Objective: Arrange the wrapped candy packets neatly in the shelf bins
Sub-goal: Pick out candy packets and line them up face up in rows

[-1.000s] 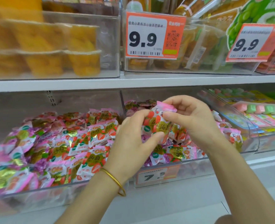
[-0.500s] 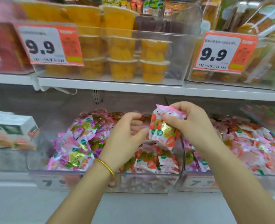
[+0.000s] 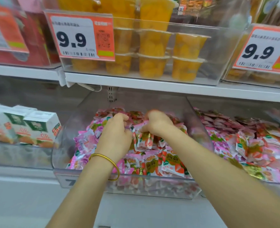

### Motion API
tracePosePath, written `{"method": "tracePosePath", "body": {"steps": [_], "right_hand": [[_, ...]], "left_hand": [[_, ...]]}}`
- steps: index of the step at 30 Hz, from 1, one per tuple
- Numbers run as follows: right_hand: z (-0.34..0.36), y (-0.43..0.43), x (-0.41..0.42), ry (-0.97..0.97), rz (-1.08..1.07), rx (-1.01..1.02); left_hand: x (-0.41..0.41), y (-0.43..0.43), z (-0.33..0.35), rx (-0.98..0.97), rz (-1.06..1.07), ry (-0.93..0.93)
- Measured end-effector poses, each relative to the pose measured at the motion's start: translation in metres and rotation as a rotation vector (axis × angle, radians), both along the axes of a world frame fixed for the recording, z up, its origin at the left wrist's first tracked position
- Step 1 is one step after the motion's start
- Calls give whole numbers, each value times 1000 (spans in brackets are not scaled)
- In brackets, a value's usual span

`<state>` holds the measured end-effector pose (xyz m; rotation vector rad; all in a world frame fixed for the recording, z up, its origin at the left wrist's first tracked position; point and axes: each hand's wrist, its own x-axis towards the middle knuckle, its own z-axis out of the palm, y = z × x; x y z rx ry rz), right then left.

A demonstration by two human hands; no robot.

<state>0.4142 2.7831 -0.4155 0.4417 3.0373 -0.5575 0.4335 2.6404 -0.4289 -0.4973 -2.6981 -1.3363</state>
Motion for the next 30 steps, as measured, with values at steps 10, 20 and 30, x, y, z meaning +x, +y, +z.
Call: {"method": "tracePosePath", "body": {"steps": [10, 20, 30], "right_hand": [[2, 9, 11, 96, 218, 334], [0, 13, 21, -73, 439, 361], [9, 20, 43, 188, 445, 285]], "left_hand": [[0, -7, 5, -24, 17, -5], [0, -10, 8, -17, 3, -1], [1, -6, 10, 20, -6, 37]]}}
